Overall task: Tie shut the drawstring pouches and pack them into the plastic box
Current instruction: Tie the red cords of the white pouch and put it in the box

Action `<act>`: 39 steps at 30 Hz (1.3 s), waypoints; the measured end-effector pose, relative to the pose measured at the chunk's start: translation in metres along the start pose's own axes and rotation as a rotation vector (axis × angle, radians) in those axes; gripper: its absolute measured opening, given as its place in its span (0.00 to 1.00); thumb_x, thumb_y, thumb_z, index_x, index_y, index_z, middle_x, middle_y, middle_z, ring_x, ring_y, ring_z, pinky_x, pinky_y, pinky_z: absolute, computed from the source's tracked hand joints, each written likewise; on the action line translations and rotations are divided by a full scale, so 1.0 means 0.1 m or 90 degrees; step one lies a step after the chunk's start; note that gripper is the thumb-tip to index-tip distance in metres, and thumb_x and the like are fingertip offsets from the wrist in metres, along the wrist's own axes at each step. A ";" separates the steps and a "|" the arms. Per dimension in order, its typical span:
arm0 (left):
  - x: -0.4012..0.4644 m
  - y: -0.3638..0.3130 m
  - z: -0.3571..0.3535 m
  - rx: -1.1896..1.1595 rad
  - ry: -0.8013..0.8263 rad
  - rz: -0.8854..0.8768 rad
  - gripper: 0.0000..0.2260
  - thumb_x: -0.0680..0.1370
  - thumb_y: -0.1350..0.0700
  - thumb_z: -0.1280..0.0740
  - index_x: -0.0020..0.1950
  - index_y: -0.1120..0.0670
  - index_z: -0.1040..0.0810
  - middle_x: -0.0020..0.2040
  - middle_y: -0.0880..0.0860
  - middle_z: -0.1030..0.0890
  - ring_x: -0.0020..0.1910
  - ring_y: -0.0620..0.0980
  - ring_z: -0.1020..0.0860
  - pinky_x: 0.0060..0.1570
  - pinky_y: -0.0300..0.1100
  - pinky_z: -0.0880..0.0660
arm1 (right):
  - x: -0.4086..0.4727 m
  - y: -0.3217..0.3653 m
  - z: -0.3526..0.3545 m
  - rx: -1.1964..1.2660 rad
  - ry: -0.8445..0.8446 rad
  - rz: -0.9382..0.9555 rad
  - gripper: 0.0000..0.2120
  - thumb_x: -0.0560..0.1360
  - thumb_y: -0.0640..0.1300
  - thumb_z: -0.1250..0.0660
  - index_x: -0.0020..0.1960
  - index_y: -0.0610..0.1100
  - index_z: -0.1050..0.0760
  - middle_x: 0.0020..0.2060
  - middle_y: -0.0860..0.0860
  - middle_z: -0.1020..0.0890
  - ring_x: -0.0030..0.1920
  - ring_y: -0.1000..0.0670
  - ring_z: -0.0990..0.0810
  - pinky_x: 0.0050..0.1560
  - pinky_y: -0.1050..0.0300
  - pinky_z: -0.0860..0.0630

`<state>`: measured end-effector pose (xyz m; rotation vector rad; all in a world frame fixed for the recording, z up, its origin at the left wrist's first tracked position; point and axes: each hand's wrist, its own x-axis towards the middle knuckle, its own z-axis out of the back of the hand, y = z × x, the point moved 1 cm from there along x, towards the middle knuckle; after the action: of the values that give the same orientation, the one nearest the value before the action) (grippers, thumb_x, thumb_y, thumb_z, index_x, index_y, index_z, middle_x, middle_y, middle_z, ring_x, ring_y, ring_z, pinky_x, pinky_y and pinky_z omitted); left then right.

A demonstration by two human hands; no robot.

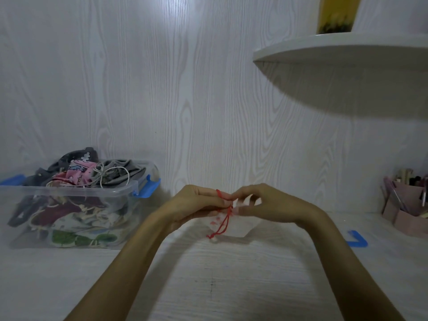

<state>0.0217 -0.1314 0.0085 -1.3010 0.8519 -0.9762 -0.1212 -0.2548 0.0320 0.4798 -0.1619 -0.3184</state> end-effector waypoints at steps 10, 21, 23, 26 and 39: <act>0.02 -0.02 0.06 0.229 -0.230 -0.185 0.07 0.69 0.61 0.25 0.44 0.51 0.15 0.34 0.44 0.16 0.37 0.41 0.17 0.39 0.29 0.22 | 0.06 -0.02 -0.11 0.208 -0.121 -0.035 0.05 0.70 0.47 0.27 0.45 0.49 0.16 0.43 0.48 0.16 0.41 0.55 0.22 0.46 0.62 0.27; 0.11 0.14 0.01 0.165 -0.242 -0.278 0.09 0.69 0.60 0.25 0.48 0.53 0.15 0.42 0.49 0.14 0.43 0.45 0.16 0.52 0.46 0.20 | 0.12 -0.03 -0.23 0.368 -0.010 -0.170 0.10 0.76 0.50 0.34 0.50 0.46 0.19 0.46 0.47 0.17 0.41 0.50 0.23 0.41 0.60 0.29; 0.12 0.15 -0.01 0.165 -0.229 -0.286 0.09 0.69 0.58 0.25 0.47 0.50 0.15 0.43 0.49 0.14 0.45 0.45 0.16 0.54 0.48 0.20 | 0.15 -0.06 -0.25 0.404 0.001 -0.153 0.11 0.77 0.50 0.35 0.52 0.46 0.18 0.51 0.45 0.16 0.50 0.45 0.19 0.52 0.54 0.25; 0.14 0.17 0.00 0.173 -0.235 -0.298 0.08 0.69 0.57 0.25 0.46 0.46 0.16 0.43 0.47 0.14 0.48 0.43 0.17 0.57 0.47 0.22 | 0.17 -0.06 -0.29 0.529 0.015 -0.141 0.12 0.77 0.47 0.35 0.54 0.42 0.19 0.51 0.44 0.16 0.55 0.45 0.18 0.60 0.53 0.24; 0.20 0.16 -0.06 0.073 -0.229 -0.245 0.10 0.79 0.55 0.37 0.50 0.55 0.16 0.40 0.44 0.16 0.40 0.34 0.19 0.40 0.24 0.27 | 0.17 -0.15 -0.17 0.766 -0.142 -0.129 0.16 0.77 0.51 0.37 0.32 0.45 0.28 0.35 0.50 0.21 0.39 0.52 0.23 0.50 0.58 0.29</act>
<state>0.0248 -0.1520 -0.0078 -1.5134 0.2686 -1.0268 -0.1054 -0.2663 0.0113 1.6605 -0.5303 -0.4555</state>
